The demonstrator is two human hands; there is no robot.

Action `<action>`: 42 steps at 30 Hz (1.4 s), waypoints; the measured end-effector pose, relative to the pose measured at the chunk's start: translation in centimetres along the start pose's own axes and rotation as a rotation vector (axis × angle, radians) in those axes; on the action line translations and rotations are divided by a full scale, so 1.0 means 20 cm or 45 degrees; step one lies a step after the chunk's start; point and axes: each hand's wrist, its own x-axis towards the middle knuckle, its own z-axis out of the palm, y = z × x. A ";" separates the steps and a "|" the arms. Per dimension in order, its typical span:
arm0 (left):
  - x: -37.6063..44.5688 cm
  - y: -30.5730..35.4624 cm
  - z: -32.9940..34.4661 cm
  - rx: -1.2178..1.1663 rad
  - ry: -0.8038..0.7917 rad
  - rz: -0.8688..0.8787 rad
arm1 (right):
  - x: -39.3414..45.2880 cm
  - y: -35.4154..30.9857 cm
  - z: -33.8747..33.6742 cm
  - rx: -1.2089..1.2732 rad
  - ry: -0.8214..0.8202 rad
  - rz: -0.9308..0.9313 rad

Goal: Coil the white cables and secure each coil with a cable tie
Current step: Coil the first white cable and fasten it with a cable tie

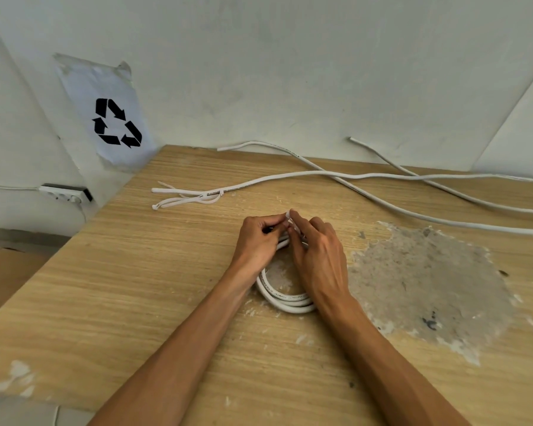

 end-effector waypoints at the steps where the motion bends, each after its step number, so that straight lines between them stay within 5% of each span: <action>1: 0.00 -0.01 0.00 0.012 0.001 0.011 | 0.00 0.00 0.00 0.002 -0.001 0.003; 24: -0.02 0.00 -0.01 0.070 0.032 0.103 | 0.02 0.00 -0.02 0.191 -0.067 0.147; 33: -0.04 0.02 0.04 0.902 0.312 0.454 | 0.02 0.01 -0.01 0.232 -0.084 0.107; 42: -0.04 0.00 0.01 0.684 0.301 0.618 | 0.05 0.02 -0.03 0.429 -0.195 0.149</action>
